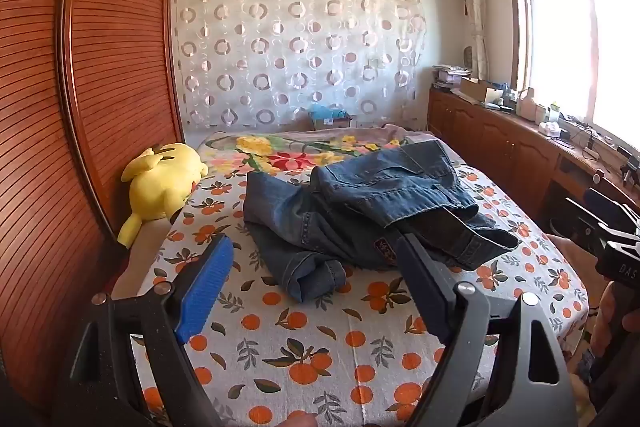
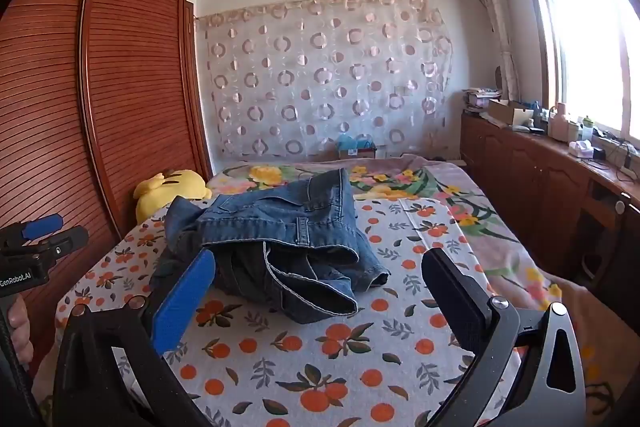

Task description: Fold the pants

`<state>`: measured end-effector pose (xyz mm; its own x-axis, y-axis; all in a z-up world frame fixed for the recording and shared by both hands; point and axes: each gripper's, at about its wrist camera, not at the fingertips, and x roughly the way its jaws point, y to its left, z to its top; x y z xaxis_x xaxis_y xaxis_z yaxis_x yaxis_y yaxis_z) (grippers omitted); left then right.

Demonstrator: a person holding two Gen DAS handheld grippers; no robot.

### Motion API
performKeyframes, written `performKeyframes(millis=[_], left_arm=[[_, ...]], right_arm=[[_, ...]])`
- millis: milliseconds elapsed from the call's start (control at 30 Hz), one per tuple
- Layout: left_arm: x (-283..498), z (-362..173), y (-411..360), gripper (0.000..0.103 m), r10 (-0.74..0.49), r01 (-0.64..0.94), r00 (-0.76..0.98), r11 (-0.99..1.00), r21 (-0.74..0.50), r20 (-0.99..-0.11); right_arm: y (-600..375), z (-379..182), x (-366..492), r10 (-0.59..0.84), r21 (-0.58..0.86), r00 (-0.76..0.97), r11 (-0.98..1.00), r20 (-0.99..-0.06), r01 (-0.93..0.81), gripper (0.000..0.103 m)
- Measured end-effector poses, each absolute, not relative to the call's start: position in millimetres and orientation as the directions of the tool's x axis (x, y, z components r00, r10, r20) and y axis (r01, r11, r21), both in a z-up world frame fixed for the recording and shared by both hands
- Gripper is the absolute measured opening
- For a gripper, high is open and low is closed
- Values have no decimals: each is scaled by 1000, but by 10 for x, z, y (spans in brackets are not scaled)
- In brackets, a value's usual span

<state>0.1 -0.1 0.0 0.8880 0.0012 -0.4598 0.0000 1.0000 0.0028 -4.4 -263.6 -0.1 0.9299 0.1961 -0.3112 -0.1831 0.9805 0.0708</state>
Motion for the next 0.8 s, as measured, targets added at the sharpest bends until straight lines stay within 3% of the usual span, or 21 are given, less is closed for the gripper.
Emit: performKeyframes(millis=[800], left_arm=[[-26, 33, -33, 84, 0, -1, 893, 1000, -1, -449]], right_arm=[[-2612, 20, -53, 200, 68, 929, 980, -312, -188, 103]])
